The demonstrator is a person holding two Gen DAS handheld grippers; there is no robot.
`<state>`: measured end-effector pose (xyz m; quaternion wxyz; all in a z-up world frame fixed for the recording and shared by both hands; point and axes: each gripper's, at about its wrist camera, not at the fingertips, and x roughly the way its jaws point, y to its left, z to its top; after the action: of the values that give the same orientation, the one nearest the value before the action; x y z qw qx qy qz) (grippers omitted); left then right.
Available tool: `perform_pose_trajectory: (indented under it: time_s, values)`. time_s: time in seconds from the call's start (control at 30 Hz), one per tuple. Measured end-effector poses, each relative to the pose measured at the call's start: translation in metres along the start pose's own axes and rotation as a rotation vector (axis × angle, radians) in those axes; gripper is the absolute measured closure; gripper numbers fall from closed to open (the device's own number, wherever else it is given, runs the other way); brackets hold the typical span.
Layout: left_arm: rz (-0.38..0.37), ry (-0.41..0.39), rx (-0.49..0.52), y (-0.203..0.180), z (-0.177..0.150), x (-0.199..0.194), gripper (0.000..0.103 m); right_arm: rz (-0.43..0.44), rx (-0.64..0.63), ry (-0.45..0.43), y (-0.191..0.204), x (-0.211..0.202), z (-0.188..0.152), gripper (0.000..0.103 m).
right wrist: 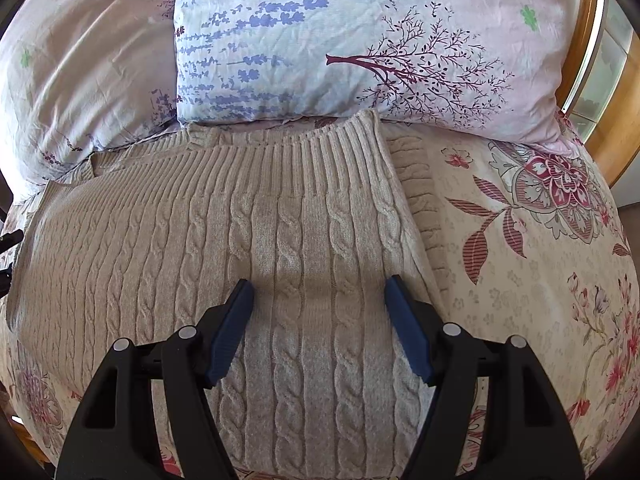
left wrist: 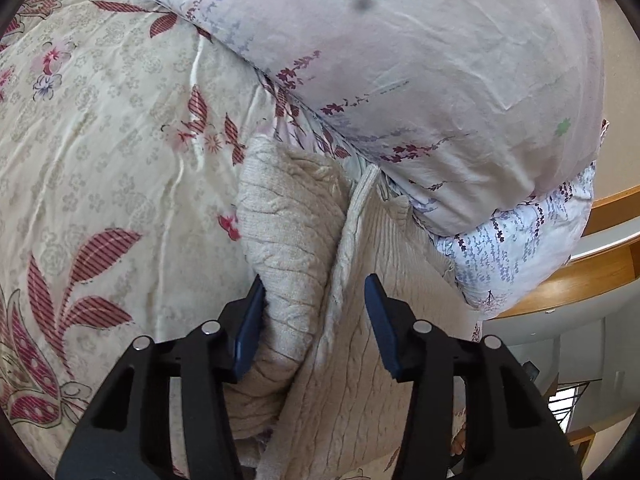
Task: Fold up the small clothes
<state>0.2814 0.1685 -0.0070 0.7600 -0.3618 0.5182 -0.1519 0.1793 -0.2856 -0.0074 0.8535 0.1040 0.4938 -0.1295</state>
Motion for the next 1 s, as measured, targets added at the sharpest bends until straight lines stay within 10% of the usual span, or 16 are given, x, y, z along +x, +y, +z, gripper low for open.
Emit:
perform_pose_trajectory:
  time_s: [0.23, 0.73, 1.0]
  values:
    - [-0.004, -0.022, -0.026, -0.012, -0.001, 0.009, 0.076, 0.009, 0.013, 0.002, -0.002, -0.003, -0.001, 0.033]
    - [-0.255, -0.019, 0.051, -0.133, -0.020, 0.013, 0.079, 0.156, 0.139, -0.048, -0.022, -0.044, -0.001, 0.021]
    - [-0.149, 0.114, 0.120, -0.168, -0.066, 0.092, 0.076, 0.318, 0.241, -0.038, -0.036, -0.063, -0.009, 0.021]
